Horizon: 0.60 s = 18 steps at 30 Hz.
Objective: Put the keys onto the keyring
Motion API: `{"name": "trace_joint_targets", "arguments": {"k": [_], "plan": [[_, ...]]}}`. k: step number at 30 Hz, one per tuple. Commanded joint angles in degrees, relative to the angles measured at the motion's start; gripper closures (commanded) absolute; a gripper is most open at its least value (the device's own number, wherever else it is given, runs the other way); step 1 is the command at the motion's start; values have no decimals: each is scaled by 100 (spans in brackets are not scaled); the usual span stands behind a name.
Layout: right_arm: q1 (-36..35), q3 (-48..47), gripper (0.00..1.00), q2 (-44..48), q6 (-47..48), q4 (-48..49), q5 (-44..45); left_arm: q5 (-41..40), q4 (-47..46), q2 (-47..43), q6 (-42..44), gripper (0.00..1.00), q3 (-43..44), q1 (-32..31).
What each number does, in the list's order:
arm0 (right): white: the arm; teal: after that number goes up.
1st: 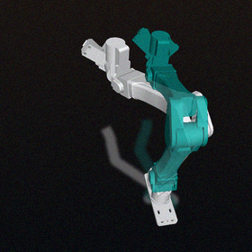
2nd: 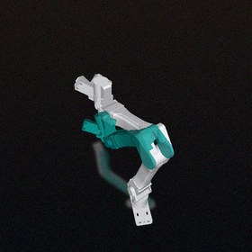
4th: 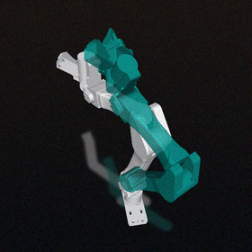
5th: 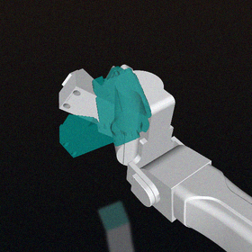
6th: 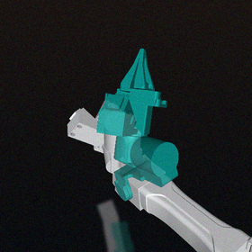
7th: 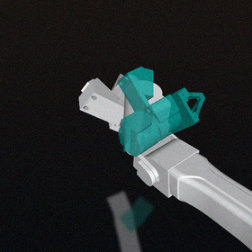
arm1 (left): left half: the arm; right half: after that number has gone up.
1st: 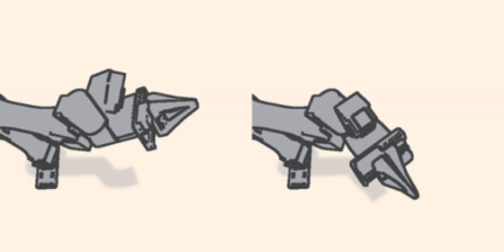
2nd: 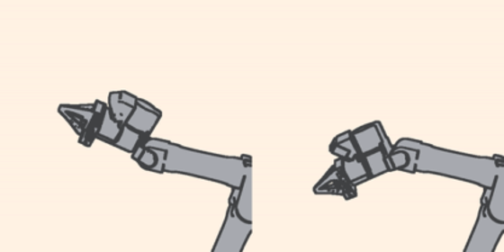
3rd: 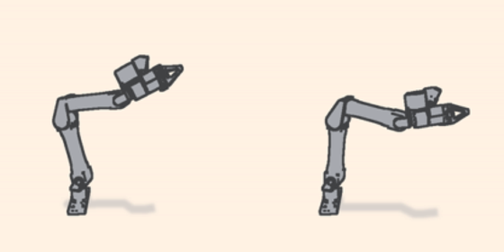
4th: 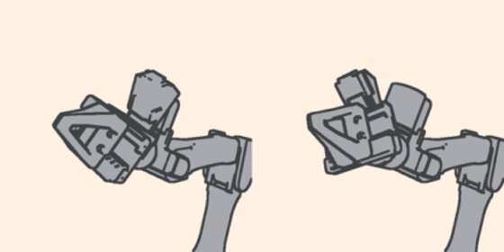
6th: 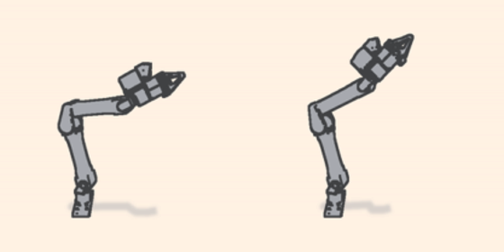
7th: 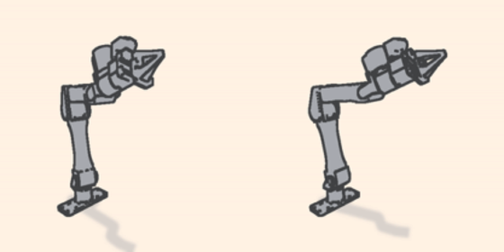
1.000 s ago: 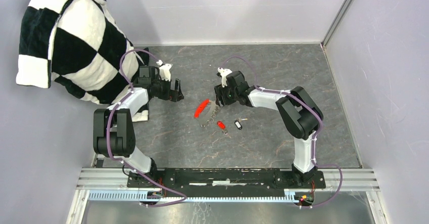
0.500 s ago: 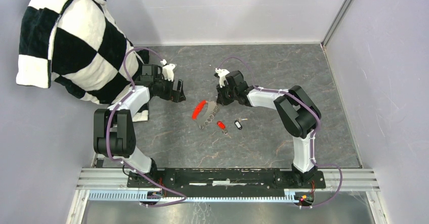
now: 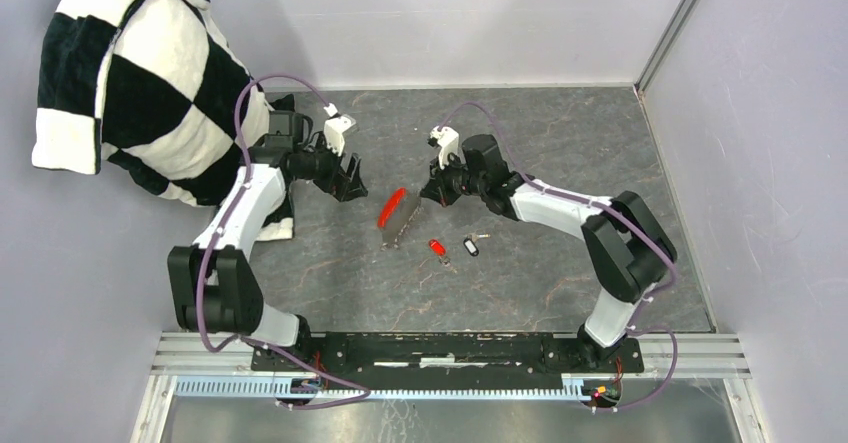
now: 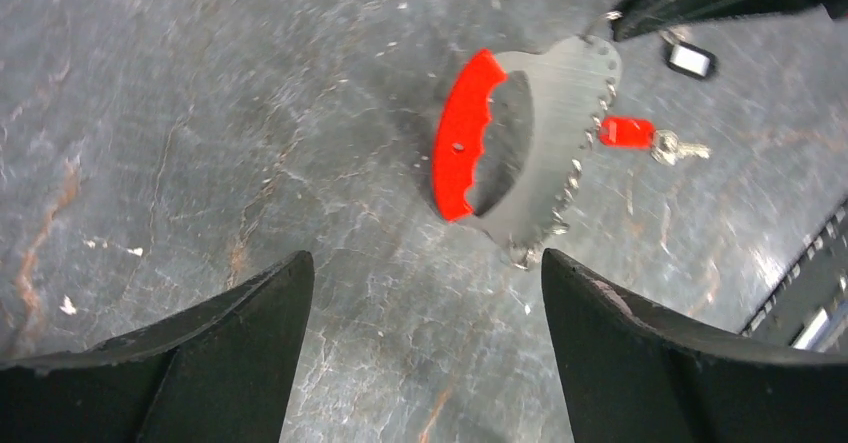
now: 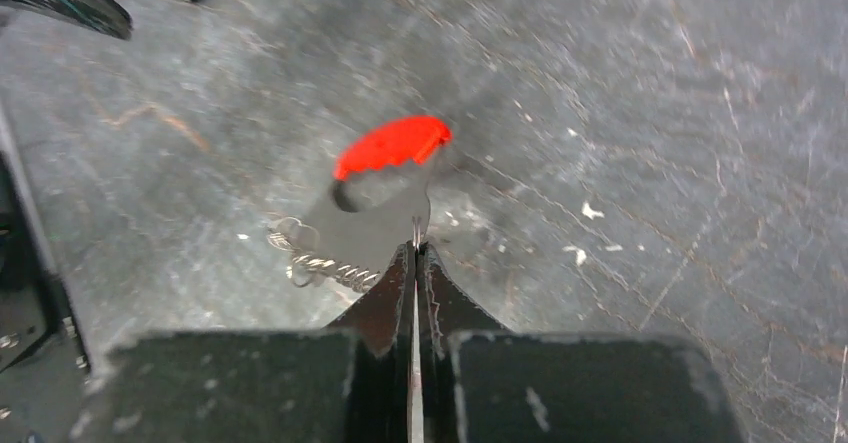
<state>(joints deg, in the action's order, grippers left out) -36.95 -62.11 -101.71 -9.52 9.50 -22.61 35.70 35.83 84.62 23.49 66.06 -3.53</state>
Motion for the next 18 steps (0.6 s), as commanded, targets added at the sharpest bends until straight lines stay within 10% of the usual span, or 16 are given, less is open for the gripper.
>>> {"name": "trace_joint_targets", "arguments": {"k": [1,18], "plan": [[-211,193,100,669,191,472,-524,989,1424,-596,1622,12,459,-35],[-1525,173,100,2397,718,63,-474,2247,2265,-3160,2813,59,-27,-429]]}}
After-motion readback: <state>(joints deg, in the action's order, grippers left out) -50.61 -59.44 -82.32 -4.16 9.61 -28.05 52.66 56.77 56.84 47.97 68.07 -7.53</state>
